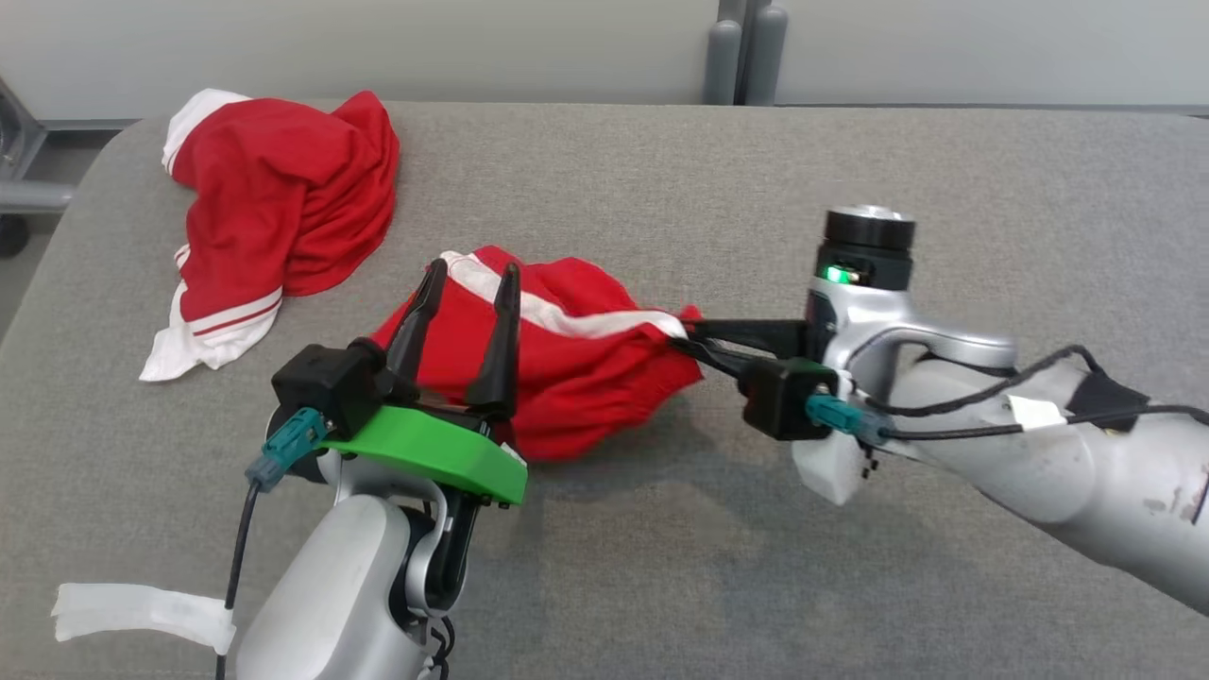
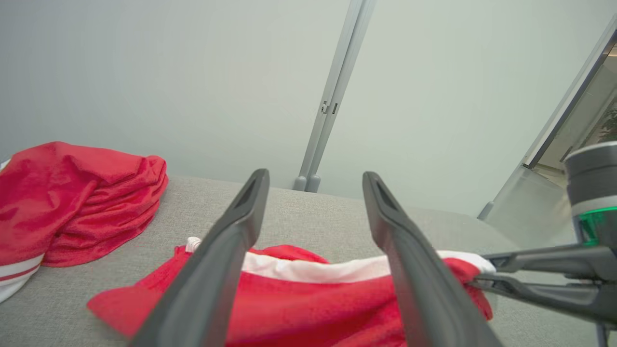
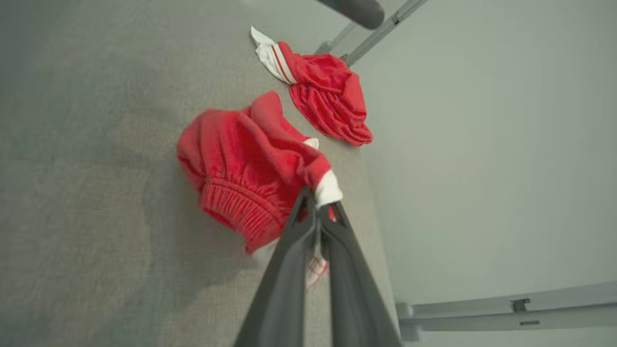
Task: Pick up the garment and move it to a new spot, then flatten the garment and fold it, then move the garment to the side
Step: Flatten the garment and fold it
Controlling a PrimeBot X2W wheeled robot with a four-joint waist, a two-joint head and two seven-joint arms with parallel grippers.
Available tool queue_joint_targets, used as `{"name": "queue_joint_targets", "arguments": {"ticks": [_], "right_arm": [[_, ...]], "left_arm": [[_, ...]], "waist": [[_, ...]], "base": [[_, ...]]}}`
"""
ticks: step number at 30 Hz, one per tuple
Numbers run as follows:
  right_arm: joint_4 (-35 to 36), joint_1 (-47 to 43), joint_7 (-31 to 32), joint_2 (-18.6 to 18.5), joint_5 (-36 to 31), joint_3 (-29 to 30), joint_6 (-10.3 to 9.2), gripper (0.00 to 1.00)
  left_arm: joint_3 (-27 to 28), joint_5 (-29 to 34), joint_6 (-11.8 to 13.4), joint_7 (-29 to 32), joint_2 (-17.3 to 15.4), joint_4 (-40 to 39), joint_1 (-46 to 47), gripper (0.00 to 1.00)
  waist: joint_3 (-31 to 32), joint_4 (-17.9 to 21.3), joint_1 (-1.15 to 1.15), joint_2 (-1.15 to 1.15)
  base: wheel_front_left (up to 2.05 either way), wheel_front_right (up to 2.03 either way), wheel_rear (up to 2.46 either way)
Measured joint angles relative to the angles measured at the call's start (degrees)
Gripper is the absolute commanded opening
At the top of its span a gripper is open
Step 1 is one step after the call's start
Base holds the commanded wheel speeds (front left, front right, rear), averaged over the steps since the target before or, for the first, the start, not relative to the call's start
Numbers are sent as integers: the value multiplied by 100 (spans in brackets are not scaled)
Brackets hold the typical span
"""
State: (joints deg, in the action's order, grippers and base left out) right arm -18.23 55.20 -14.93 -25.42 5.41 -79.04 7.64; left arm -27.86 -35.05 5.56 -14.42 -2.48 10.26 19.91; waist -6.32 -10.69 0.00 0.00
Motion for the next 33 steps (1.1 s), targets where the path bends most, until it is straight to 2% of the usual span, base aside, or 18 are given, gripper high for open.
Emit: {"name": "queue_joint_targets", "arguments": {"ticks": [4,12,19,25,26,27,28,29,30,31,33], "right_arm": [[-100,-545,1,-385,288,330,-1,0],[-169,-951,1,-646,443,481,-1,0],[-1025,-1125,7,-1207,599,638,-26,0],[-1120,-1251,9,-1060,950,964,-177,0],[-1111,-1287,9,-1000,993,1000,-214,28],[-1107,-1321,9,-943,1043,1035,-247,43],[-1105,-1346,9,-901,1057,1043,-270,64],[-1107,-1363,9,-870,1077,1055,-278,93],[-1110,-1376,9,-854,1089,1072,-313,93],[-1118,-1380,9,-850,1089,1083,-323,100],[-1129,-1427,9,-845,1109,1135,-336,100]], "left_arm": [[32,41,0,0,0,-53,-3,100],[74,114,2,0,1,-113,-3,100],[22,146,2,0,2,-79,-3,100],[-73,147,1,0,1,5,-19,100],[-94,147,1,0,1,10,-26,100],[-119,147,1,0,2,12,-35,100],[-135,147,-1,0,2,12,-54,100],[-147,147,-3,0,1,14,-87,100],[-163,146,-5,0,1,21,-124,100],[-186,146,-8,0,1,32,-152,100],[-212,146,-10,0,0,38,-200,100]], "waist": [[-70,202,0,0],[-229,618,0,0],[-324,792,0,0],[-364,820,0,0],[-371,822,0,0],[-377,824,0,0],[-382,825,0,0],[-387,827,0,0],[-390,829,0,0],[-392,831,0,0],[-393,837,0,0]], "base": [[0,0,0],[0,0,0],[0,0,0],[0,0,0],[0,0,0],[0,0,0],[0,0,0],[0,0,0],[0,0,0],[0,0,0],[0,0,0]]}}
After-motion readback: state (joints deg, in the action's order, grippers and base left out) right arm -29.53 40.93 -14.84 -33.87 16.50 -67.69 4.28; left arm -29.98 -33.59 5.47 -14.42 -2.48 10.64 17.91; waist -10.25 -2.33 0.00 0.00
